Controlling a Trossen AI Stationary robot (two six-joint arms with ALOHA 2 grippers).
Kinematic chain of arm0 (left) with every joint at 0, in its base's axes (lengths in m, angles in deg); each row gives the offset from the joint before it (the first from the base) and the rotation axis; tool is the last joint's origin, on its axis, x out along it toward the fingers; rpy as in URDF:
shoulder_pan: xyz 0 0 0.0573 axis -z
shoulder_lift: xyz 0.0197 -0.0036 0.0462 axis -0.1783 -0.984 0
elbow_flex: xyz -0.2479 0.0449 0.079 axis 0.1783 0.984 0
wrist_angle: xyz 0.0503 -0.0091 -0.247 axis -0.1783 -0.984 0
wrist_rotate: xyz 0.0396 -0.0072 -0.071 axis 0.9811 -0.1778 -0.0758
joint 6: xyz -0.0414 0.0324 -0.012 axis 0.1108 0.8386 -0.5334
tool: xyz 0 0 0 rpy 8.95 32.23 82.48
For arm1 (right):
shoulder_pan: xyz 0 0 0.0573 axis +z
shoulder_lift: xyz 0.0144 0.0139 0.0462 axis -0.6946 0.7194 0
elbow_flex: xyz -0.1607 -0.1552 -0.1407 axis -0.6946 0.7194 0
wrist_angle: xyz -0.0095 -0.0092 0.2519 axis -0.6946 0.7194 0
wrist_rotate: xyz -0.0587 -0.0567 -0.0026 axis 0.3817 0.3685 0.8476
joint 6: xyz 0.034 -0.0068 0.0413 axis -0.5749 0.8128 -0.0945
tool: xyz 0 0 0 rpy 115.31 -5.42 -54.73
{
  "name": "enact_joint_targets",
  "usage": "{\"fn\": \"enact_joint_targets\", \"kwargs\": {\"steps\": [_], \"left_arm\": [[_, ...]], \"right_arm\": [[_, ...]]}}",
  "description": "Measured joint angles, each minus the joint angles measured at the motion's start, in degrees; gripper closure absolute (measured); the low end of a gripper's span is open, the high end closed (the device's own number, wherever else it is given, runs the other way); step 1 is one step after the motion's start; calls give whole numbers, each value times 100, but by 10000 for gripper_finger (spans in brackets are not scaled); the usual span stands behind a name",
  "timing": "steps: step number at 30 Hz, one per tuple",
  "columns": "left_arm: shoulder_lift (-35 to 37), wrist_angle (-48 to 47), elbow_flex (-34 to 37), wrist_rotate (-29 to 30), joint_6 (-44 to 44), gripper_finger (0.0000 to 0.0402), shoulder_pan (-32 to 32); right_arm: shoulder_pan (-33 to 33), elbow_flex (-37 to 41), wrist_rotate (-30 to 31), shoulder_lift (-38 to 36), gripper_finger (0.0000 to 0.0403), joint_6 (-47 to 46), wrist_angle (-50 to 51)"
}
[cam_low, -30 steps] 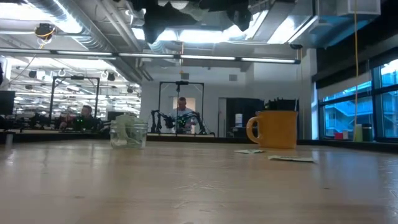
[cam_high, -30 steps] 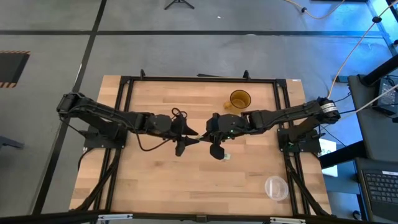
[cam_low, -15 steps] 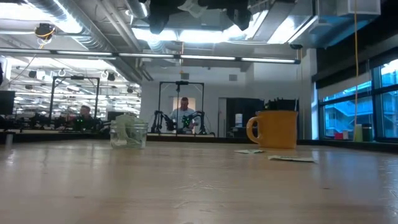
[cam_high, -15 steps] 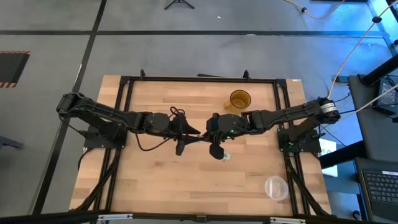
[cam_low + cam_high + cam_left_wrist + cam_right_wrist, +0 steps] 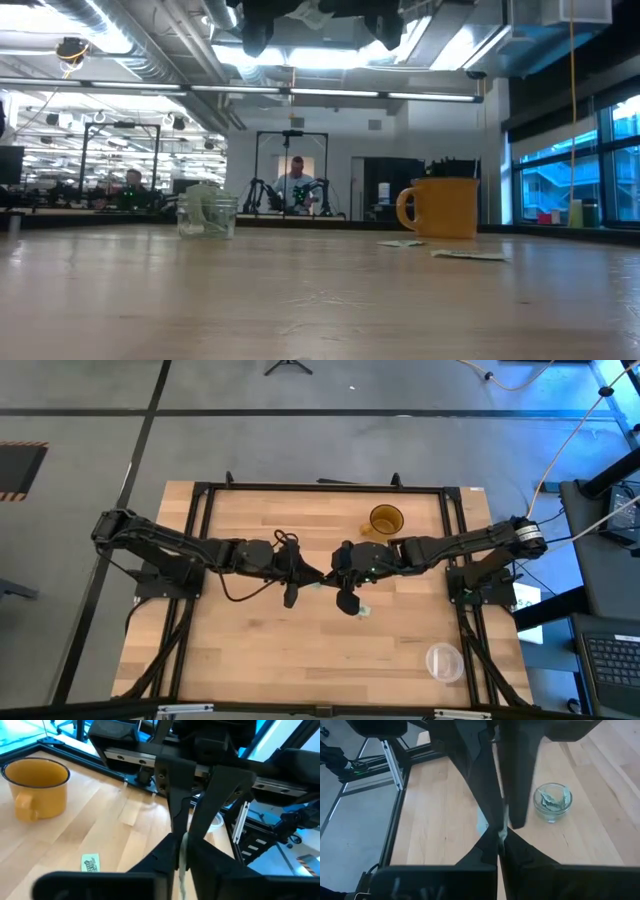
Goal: Pick and place Stevia / Truvia into bins
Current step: Put the stevia packet into the transparent container
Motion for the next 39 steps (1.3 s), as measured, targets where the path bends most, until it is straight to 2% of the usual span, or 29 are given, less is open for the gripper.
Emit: {"fn": "enact_joint_targets", "kwargs": {"steps": [4,14,17,22,25,28,35,39], "left_arm": [[0,5,0,-186,180,394,-43],[58,0,0,-308,290,397,-41],[103,-37,0,-303,349,397,-42],[238,-285,0,-291,441,398,-48],[443,-548,2,-216,540,398,-81],[786,-830,2,-73,797,398,-203],[1655,-1357,31,18,1406,398,-630],[2182,-906,654,-119,1532,398,-883]], "right_arm": [[0,0,9,0,400,5,9],[0,2,-138,-4,393,374,-101],[0,2,-144,-6,368,365,-103],[1,0,-145,-25,298,319,220],[-2,-2,-116,-99,265,306,565],[-2,-9,-103,-182,249,255,785],[-2,-7,-96,-227,244,47,993],[-2,-4,-90,-210,243,2,1139]]}}
